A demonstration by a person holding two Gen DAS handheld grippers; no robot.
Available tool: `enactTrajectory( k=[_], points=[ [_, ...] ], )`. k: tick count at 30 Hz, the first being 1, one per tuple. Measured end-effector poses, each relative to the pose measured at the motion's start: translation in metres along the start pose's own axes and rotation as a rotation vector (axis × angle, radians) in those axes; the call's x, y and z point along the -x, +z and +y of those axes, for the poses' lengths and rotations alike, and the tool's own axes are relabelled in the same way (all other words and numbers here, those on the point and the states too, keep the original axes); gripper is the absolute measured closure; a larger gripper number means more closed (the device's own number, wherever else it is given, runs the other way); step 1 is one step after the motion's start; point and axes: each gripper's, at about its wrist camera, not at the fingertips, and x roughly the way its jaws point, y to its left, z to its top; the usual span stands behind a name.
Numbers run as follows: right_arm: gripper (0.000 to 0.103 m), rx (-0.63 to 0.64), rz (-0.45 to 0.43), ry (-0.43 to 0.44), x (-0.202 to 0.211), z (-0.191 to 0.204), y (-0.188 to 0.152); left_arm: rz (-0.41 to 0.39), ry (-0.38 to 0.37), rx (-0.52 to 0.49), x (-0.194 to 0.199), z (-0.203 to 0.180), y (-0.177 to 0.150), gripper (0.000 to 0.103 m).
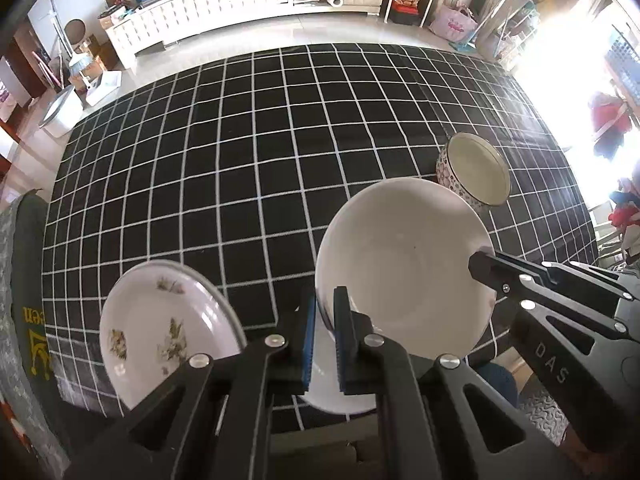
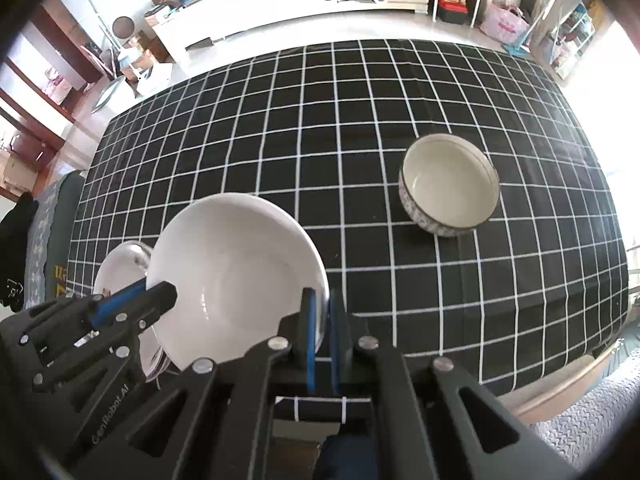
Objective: Organize plates and bowls
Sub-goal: 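Lift the second white bowl and lower it into the first white bowl, then open the left tool and pull it back from the bowl stack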
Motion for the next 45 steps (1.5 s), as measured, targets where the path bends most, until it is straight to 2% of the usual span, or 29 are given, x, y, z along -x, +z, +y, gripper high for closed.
enactTrajectory(
  k=[3, 8, 19, 28, 45],
  points=[
    [0.094, 0.007, 0.001, -0.001, 0.001, 0.012, -0.005, -0.005, -0.001, 0.011, 0.009, 0.005, -0.020, 0.096],
    [0.094, 0.028, 0.001, -0.002, 0.003, 0.024, -0.015, -0.002, -0.002, 0.026, 0.015, 0.018, -0.030, 0.096],
    [0.094, 0.055, 0.063, -0.012, -0.024, 0.034, -0.031, 0.063, -0.010, 0.071, -0.016, 0.032, -0.048, 0.096],
    [0.094, 0.060, 0.089, -0.020, -0.040, 0.030, -0.037, 0.089, -0.006, 0.066, -0.039, 0.026, -0.054, 0.096],
    [0.094, 0.070, 0.117, -0.017, -0.052, 0.032, -0.037, 0.100, 0.016, 0.063, -0.050, 0.029, -0.059, 0.096]
  ],
)
